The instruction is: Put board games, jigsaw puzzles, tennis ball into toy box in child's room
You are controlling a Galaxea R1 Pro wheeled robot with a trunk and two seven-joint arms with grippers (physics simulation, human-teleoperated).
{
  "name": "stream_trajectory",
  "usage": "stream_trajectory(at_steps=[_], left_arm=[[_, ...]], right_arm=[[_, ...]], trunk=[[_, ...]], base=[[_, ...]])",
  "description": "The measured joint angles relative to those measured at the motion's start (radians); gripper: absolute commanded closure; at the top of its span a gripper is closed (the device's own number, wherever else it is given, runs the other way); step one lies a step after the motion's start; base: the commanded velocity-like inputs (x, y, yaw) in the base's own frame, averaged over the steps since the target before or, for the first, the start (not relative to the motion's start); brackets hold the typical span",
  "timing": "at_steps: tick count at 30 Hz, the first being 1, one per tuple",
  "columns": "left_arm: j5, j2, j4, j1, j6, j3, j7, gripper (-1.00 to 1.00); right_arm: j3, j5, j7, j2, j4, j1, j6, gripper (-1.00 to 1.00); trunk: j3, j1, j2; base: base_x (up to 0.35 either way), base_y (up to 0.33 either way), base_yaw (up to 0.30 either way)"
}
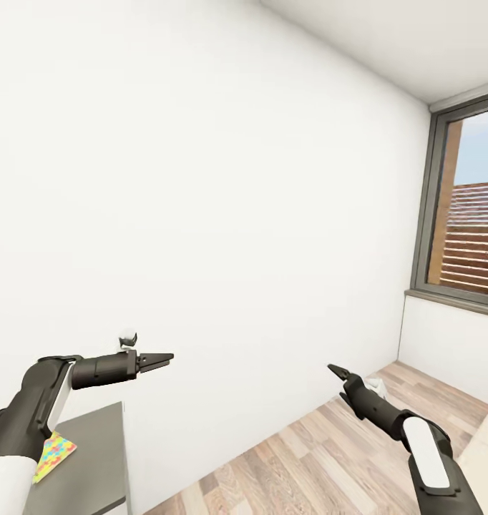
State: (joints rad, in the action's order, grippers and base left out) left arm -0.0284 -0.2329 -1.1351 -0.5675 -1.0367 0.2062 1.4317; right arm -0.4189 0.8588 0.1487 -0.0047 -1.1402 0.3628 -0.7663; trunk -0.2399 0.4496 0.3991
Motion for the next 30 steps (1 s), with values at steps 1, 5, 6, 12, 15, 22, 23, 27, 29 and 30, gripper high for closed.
stream_trajectory(at_steps=[1,5,6,12,15,22,23,27,29,30], left_arm=[[0.000,0.000,0.000,0.000,0.000,0.000,0.000,-1.00],[-0.001,-0.001,0.000,0.000,0.000,0.001,0.000,-1.00],[-0.001,-0.001,0.000,0.000,0.000,0.001,0.000,-1.00],[0.000,-0.001,0.000,0.000,0.000,0.000,0.000,-1.00],[0.000,-0.001,0.000,0.000,0.000,-0.001,0.000,-1.00],[0.000,-0.001,0.000,0.000,0.000,0.001,0.000,-1.00],[0.001,-0.001,0.000,0.000,0.000,0.001,0.000,-1.00],[0.004,-0.002,0.000,0.000,0.000,0.000,-0.001,-1.00],[0.005,-0.001,0.000,0.000,0.000,-0.001,-0.001,-1.00],[0.005,-0.001,0.000,0.000,0.000,-0.002,-0.001,-1.00]], right_arm=[[0.000,0.001,0.000,0.000,0.001,0.000,0.000,-1.00],[0.000,0.004,0.000,0.000,0.005,0.000,0.000,-1.00],[0.000,0.004,0.000,0.000,0.009,0.000,0.000,-1.00],[-0.001,0.005,0.000,0.000,0.021,0.000,0.000,-1.00],[-0.001,0.005,0.000,0.000,0.022,0.000,0.000,-1.00],[-0.002,0.005,0.000,-0.001,0.037,0.000,0.000,-1.00],[-0.003,0.005,0.000,-0.001,0.038,0.000,0.001,-1.00],[-0.003,0.005,-0.001,-0.002,0.045,0.000,0.001,-1.00],[-0.003,0.005,-0.001,-0.003,0.049,0.000,0.001,-1.00],[-0.003,0.005,-0.002,-0.002,0.050,0.000,0.001,-1.00]], trunk=[[0.001,0.000,0.000],[0.007,0.000,0.000],[0.009,0.000,0.000],[0.017,0.000,0.000],[0.022,0.000,0.000],[0.032,0.000,0.000],[0.033,0.000,0.000],[0.039,0.000,0.000],[0.042,0.000,0.000],[0.044,0.000,0.000]], base=[[0.000,0.000,-0.154],[0.000,0.000,-0.151],[0.000,0.000,-0.150],[0.000,0.000,-0.150],[0.000,0.000,-0.149],[0.000,0.000,-0.149],[0.000,0.000,-0.149],[0.000,0.000,-0.149],[0.000,0.000,-0.149],[0.000,0.000,-0.149]])
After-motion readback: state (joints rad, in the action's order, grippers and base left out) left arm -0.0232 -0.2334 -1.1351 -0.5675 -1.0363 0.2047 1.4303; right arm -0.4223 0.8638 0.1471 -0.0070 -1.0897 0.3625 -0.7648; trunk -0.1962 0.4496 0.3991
